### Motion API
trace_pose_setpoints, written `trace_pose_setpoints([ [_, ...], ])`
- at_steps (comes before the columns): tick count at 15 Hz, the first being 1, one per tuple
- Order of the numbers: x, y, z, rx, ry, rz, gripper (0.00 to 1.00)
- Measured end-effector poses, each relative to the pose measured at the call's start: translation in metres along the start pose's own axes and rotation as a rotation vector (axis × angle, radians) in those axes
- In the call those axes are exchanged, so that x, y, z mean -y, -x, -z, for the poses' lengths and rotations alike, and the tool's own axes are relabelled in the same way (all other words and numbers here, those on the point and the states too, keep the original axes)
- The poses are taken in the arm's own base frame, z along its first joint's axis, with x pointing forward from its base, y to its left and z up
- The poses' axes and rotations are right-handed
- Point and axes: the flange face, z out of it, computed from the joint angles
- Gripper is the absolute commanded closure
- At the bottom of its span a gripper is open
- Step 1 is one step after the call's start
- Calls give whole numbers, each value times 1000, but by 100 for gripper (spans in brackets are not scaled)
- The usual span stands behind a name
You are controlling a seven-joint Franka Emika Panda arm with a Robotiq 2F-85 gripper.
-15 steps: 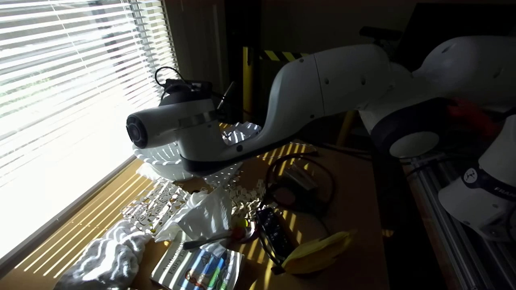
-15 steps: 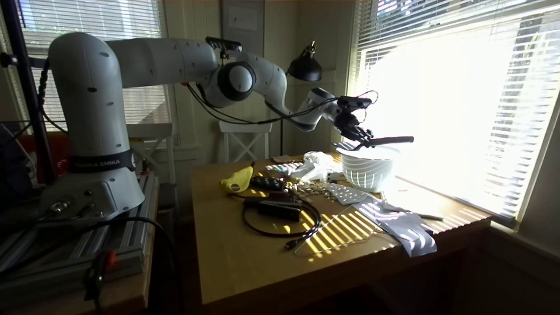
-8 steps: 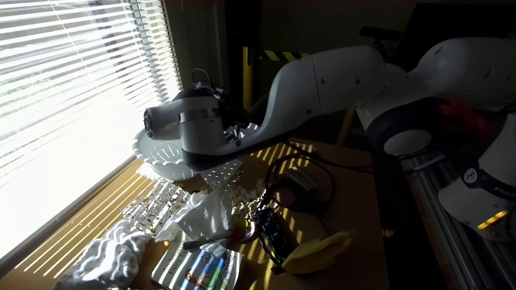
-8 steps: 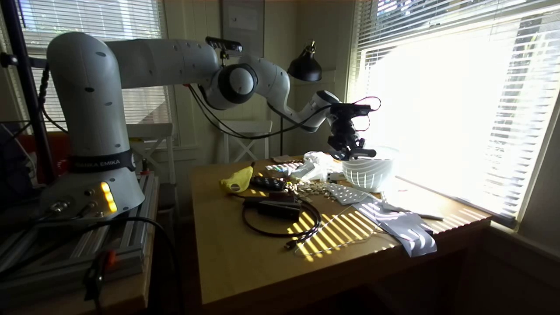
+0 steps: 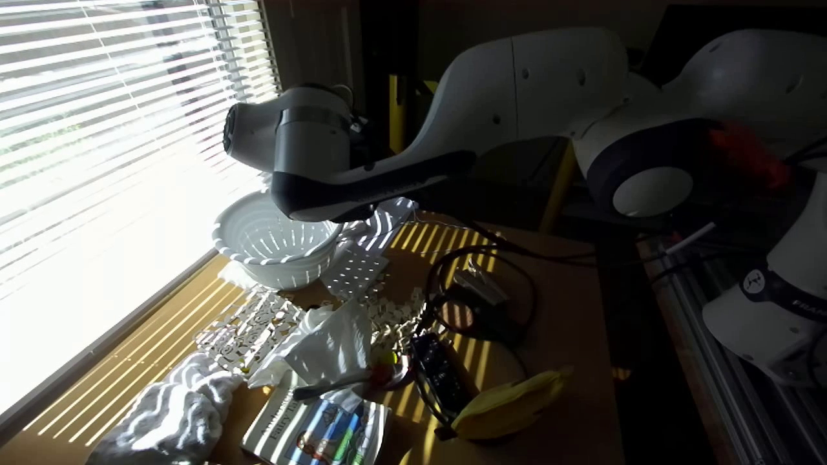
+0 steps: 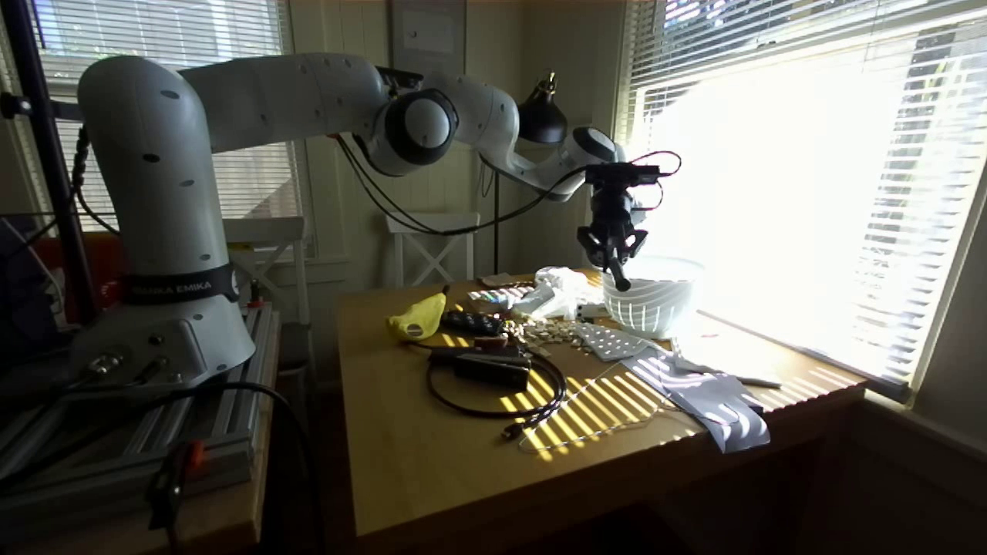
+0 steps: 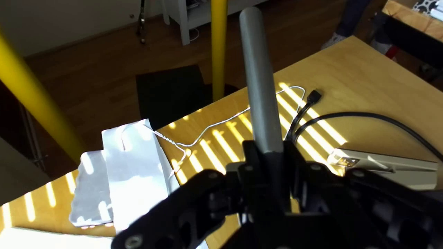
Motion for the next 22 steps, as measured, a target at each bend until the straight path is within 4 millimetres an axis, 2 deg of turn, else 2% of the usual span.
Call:
trace_pose_setpoints([
  [3,-4,21,3,14,-30,-160,94],
  [7,2,34,5,79,-59,-370,94],
  [8,5,36,5,99,-65,-421,75],
  [9,7,37,5,120,-72,-466,51],
  [11,13,42,8,159,-84,-516,47],
  [15,24,56,27,188,-70,-540,19],
  [17,28,55,33,192,-61,-535,5],
  [18,30,53,34,196,-57,-529,1],
  [20,33,47,34,197,-52,-484,0],
  [21,31,41,36,172,-30,-445,3],
  [22,28,35,40,137,-1,-407,0],
])
